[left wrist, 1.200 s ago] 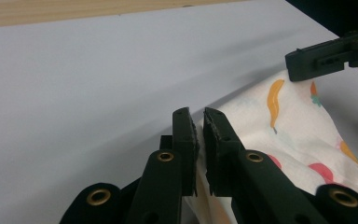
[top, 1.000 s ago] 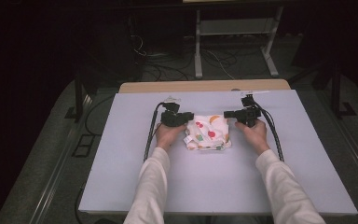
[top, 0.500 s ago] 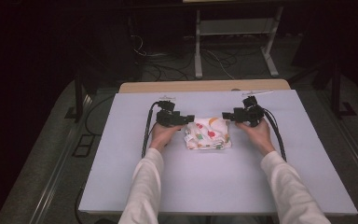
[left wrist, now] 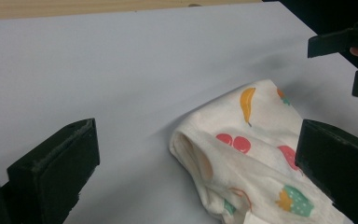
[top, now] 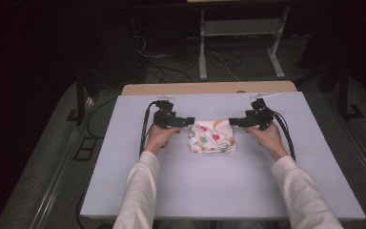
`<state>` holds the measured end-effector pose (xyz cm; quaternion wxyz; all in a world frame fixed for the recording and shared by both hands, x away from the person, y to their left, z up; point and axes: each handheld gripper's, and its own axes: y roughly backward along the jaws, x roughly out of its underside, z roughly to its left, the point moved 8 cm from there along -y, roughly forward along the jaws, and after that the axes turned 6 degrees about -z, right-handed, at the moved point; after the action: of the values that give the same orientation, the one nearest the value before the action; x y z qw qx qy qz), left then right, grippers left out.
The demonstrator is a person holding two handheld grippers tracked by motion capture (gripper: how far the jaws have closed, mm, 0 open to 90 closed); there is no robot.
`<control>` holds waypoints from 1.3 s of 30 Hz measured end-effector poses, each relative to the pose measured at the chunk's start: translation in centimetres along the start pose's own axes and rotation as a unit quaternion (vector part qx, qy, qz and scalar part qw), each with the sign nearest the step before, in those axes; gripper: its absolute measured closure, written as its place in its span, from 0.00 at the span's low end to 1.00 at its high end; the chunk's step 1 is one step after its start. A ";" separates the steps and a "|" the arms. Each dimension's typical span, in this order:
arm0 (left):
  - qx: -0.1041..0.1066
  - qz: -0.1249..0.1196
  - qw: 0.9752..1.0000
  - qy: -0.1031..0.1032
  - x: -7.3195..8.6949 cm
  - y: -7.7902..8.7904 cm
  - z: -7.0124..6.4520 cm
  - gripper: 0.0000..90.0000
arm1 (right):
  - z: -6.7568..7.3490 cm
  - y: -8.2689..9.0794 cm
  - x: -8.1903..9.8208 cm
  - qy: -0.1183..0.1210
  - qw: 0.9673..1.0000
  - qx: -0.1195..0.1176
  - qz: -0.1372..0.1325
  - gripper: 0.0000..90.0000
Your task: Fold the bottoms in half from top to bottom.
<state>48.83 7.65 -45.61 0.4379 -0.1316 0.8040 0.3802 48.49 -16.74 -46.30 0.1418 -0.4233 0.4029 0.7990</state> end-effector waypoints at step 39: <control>0.012 -0.058 0.996 -0.059 5.2 8.6 -2.2 0.00 | 4.2 8.4 5.4 0.041 0.998 -0.027 -0.031 0.00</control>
<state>39.75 12.47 -44.84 0.5079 -0.1503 0.7720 0.3515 38.16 -19.47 -44.84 0.1386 -0.4715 0.3731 0.7869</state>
